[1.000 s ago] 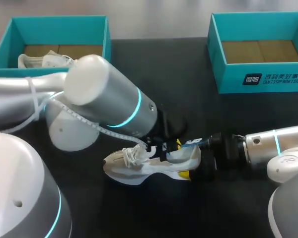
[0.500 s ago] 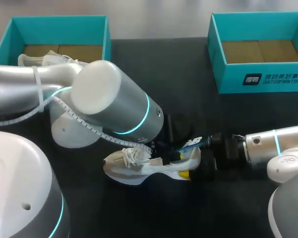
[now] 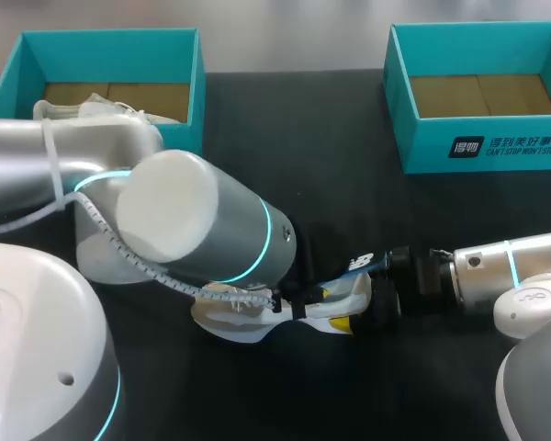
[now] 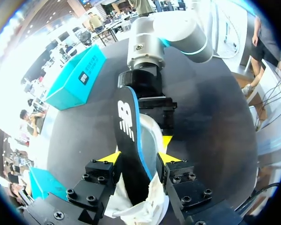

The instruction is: Take the shoe out of the shoebox, open the shoe tongue, remove and reinsert the insole, then place the shoe into the shoebox

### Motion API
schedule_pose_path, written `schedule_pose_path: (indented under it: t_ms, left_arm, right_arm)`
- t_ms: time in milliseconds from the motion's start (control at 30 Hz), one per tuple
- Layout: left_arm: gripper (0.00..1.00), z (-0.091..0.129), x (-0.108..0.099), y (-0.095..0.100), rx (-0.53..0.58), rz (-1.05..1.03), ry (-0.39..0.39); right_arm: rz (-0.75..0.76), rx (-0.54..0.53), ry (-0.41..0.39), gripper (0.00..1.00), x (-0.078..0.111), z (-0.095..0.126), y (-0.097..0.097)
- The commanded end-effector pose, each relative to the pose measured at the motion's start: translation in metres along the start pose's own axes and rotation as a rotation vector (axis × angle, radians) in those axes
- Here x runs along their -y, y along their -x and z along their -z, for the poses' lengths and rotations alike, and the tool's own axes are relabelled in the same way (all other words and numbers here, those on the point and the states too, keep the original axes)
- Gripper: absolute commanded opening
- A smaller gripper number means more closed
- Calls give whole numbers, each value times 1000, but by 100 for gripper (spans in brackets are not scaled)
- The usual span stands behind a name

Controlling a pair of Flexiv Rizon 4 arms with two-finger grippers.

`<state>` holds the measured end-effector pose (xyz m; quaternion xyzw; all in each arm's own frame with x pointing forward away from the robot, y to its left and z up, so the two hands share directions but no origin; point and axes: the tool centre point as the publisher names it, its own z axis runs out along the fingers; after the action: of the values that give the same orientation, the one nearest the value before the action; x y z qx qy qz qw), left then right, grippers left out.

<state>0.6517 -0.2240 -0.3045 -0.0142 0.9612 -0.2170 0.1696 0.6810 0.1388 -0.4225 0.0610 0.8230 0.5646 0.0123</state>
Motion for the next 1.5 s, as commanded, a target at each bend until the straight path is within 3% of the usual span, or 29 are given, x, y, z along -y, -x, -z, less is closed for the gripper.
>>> schedule_pose_path:
  t_ms: [33, 167, 467, 1200, 1367, 1500]
  left_arm:
    - [48, -2, 10, -4, 37, 17, 42]
    - [59, -6, 11, -8, 90, 38, 60]
    - [48, -12, 15, -6, 121, 69, 71]
    - [46, -44, 16, -7, 268, 120, 135]
    - [37, -49, 14, -7, 298, 118, 128]
    - [38, -53, 13, -4, 306, 119, 126]
  right_arm:
    - [-2, 0, -6, 0, -1, -1, -1]
    - [-2, 0, -6, 0, -1, -1, -1]
    - [-2, 0, -6, 0, -1, -1, -1]
    - [-2, 0, -6, 0, -1, -1, -1]
    - [-2, 0, -6, 0, -1, -1, -1]
    - [-2, 0, -6, 0, -1, -1, -1]
